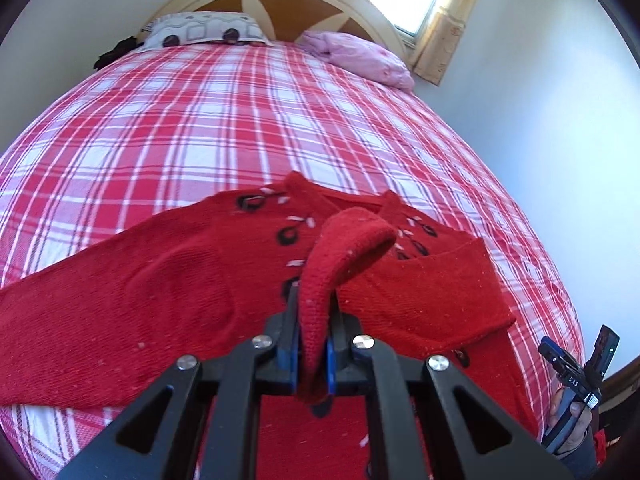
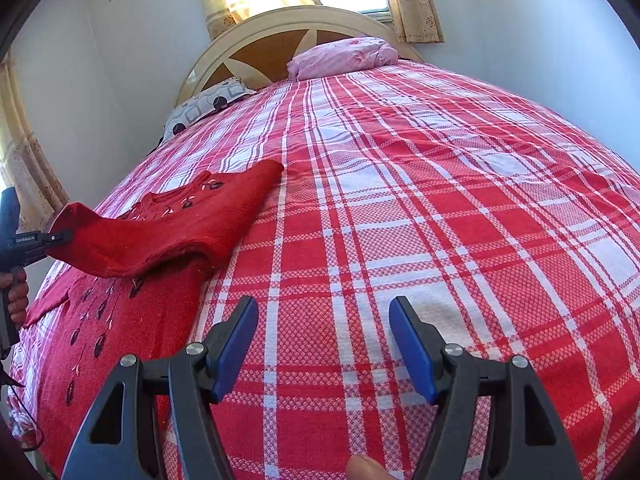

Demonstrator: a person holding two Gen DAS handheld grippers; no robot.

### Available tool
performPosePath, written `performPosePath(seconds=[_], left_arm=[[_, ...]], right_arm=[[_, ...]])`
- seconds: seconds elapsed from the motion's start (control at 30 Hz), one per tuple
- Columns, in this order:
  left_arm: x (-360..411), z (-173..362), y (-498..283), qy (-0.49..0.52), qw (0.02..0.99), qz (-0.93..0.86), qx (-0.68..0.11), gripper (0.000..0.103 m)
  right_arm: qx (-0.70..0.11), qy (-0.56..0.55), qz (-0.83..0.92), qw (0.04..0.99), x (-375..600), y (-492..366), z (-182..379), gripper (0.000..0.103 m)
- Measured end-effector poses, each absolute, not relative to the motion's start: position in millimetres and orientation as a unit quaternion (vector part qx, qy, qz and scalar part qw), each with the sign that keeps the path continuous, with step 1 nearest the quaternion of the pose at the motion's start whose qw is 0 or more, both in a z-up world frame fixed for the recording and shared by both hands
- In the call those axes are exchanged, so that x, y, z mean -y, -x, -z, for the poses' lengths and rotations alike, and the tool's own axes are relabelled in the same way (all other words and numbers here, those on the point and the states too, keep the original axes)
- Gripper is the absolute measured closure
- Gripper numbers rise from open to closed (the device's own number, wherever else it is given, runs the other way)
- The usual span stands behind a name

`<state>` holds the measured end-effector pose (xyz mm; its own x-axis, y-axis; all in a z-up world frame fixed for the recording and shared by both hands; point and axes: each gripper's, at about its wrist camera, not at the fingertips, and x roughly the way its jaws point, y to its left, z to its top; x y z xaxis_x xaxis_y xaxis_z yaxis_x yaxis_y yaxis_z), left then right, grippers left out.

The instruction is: Fold small clothes

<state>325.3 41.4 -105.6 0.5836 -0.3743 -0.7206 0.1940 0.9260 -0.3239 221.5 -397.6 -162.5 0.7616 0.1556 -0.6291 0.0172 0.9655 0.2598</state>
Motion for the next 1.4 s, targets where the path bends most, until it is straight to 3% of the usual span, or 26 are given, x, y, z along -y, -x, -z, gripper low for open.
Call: performPosePath(seconds=[0.43,0.7,0.73,0.8,0.87,1.03,1.17,1.2,1.27,1.4], left_arm=[[-88,138,-321,0.134,0.878,0.121,-0.443,0.093],[-65,166,-323,0.106,0.870,0.123,-0.466,0.089],[-62,165,-321,0.094,0.875,0.118,-0.461,0.085],[-59,163,-317,0.054,0.883,0.098,-0.457,0.067],[-62,160,-310,0.019,0.891,0.070,-0.449,0.038],[-85,151,-292,0.000,0.900,0.051,-0.433,0.030],[-94,147,-282,0.004,0.903,0.055,-0.427,0.025],[-94,145,-280,0.005,0.904,0.056,-0.423,0.023],[-90,142,-278,0.005,0.907,0.056,-0.417,0.008],[-87,146,-280,-0.007,0.908,0.038,-0.418,0.004]], right_arm=[[-0.345,-0.124,-0.037,0.930,398,-222,163,0.034],[-0.348,-0.121,-0.033,0.929,398,-222,165,0.035],[-0.348,-0.121,-0.033,0.929,397,-223,165,0.035],[-0.348,-0.121,-0.033,0.929,397,-222,165,0.034],[-0.348,-0.120,-0.033,0.929,397,-222,165,0.034],[-0.324,-0.103,-0.058,0.939,382,-213,146,0.034],[-0.303,-0.045,-0.178,0.935,319,-209,116,0.034],[-0.307,-0.033,-0.199,0.930,304,-212,114,0.035],[-0.329,-0.025,-0.242,0.912,273,-226,116,0.034],[-0.365,0.002,-0.255,0.896,239,-254,134,0.034]])
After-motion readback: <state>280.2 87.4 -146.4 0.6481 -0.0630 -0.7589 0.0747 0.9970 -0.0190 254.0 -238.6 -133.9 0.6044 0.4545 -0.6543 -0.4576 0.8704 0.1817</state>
